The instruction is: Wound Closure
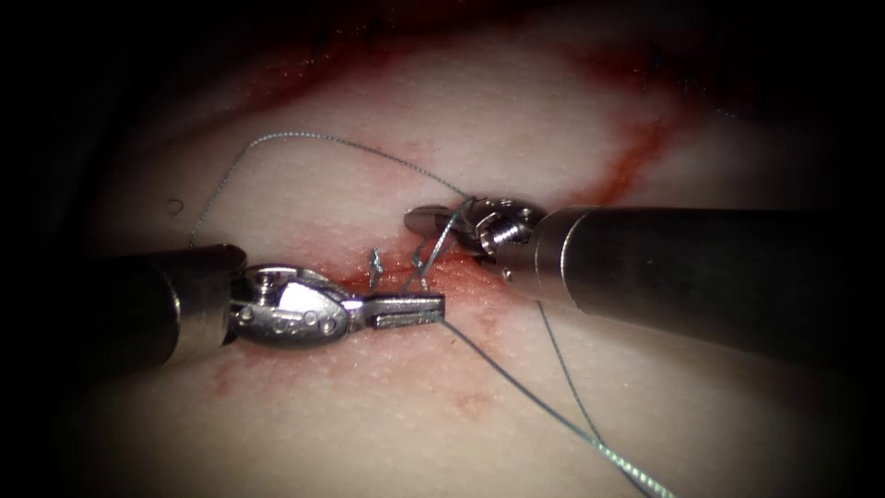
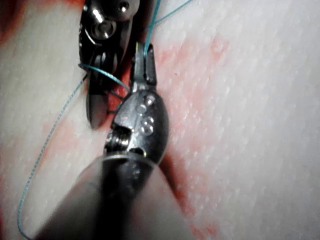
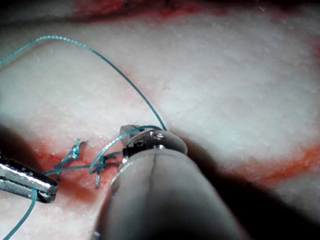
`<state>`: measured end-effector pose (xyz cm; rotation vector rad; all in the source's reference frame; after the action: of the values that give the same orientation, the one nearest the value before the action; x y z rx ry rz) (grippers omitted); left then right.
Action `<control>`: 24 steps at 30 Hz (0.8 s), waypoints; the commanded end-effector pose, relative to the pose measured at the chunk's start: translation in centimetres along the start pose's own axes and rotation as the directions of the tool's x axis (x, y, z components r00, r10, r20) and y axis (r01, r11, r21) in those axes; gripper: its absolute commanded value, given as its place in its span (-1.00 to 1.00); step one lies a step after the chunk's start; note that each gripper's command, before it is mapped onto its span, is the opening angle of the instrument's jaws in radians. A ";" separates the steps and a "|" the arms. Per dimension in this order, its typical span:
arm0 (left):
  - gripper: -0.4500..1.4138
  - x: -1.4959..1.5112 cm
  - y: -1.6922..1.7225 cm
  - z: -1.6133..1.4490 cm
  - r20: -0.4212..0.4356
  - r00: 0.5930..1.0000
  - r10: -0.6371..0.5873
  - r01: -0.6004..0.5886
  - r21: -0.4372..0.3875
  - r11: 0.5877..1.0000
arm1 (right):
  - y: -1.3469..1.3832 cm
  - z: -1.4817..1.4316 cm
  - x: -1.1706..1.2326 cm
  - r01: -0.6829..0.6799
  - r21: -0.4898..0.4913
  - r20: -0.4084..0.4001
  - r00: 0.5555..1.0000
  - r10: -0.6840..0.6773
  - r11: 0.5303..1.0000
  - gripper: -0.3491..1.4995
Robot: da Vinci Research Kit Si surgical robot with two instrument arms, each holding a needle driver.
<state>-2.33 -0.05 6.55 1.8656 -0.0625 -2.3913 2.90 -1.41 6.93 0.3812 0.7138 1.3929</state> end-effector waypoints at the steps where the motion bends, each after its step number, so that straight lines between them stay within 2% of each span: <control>1: -1.00 -0.05 0.01 0.04 -0.004 1.000 -0.008 0.008 -0.003 1.000 | -0.06 0.04 0.01 0.005 0.032 -0.032 0.999 -0.004 0.999 -1.00; 6: -1.00 -0.10 -0.04 -0.07 0.007 1.000 -0.021 0.021 0.005 1.000 | -0.16 -0.16 0.13 0.077 0.109 -0.129 0.990 -0.063 0.991 -1.00; 7: -1.00 -0.14 -0.08 -0.15 0.014 0.999 -0.029 0.029 0.010 1.000 | -0.20 -0.28 0.18 0.133 0.138 -0.178 0.978 -0.107 0.982 -1.00; 11: -1.00 -0.23 -0.19 -0.36 0.033 0.999 -0.036 0.035 0.022 0.999 | -0.25 -0.47 0.23 0.207 0.212 -0.245 0.957 -0.153 0.955 -1.00; 16: -1.00 -0.48 -0.50 -0.67 0.082 0.995 -0.058 0.054 0.056 0.997 | -0.22 -0.55 0.09 0.254 0.234 -0.264 0.946 -0.190 0.938 -1.00; 24: -1.00 -0.87 -1.03 -0.77 0.138 0.987 -0.084 0.069 0.111 0.991 | -0.11 -0.60 -0.17 0.312 0.277 -0.261 0.935 -0.241 0.909 -1.00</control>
<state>-1.37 1.20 7.08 1.7564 -0.1459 -2.6374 2.51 -1.65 6.39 0.3563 1.1415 1.0549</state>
